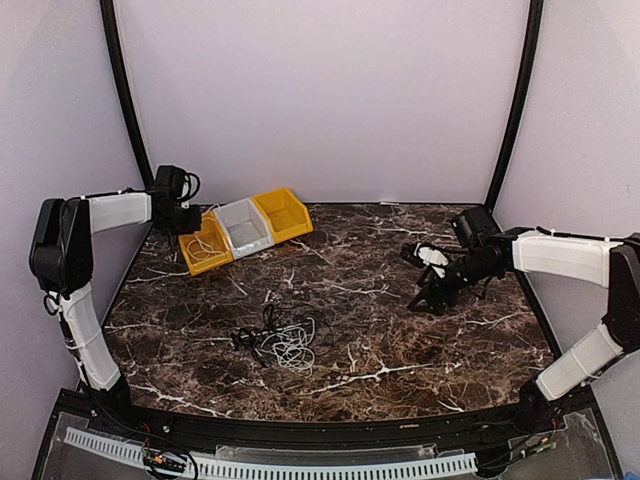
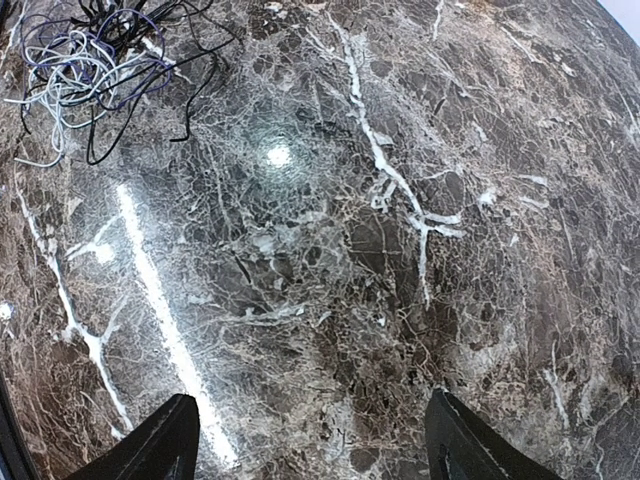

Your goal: Untangle the cables

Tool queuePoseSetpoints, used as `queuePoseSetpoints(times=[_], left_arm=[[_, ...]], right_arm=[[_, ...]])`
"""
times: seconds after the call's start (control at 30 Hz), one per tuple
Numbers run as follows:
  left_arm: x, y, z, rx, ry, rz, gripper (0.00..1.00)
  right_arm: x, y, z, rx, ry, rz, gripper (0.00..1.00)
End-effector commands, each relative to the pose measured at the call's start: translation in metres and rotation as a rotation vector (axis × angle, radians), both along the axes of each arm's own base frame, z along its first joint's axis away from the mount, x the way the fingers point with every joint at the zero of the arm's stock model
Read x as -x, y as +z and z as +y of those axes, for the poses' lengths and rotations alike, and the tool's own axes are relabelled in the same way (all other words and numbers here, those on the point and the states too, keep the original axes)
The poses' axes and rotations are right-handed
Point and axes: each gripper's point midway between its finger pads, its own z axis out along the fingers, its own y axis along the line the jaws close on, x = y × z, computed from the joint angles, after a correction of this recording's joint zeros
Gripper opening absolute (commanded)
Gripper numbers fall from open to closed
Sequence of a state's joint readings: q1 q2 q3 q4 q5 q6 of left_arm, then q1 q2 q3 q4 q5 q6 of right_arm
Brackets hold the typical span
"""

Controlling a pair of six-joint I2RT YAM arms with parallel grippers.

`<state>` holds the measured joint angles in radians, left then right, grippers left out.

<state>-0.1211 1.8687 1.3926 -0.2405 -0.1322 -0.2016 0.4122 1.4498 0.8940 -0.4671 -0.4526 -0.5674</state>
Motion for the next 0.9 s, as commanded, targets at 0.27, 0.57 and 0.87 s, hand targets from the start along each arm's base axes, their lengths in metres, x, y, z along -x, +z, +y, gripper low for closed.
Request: queuePoseSetpoints(times=[0.27,0.57,0.87], left_arm=[[-0.010,-0.012,-0.018,0.060,-0.045,0.010,0.00],[0.000,0.010,-0.012,0.032,-0.044,0.002,0.35],[0.006,0.062,-0.010,0.031,-0.055,-0.110,0.61]], right_arm=[[-0.003,-0.017,-0.001,0.036,0.002,0.037,0.79],[-0.007,-0.023,-0.004,0.066,-0.016,0.039,0.79],[-0.007,-0.027,-0.002,0.064,-0.011,0.066,0.79]])
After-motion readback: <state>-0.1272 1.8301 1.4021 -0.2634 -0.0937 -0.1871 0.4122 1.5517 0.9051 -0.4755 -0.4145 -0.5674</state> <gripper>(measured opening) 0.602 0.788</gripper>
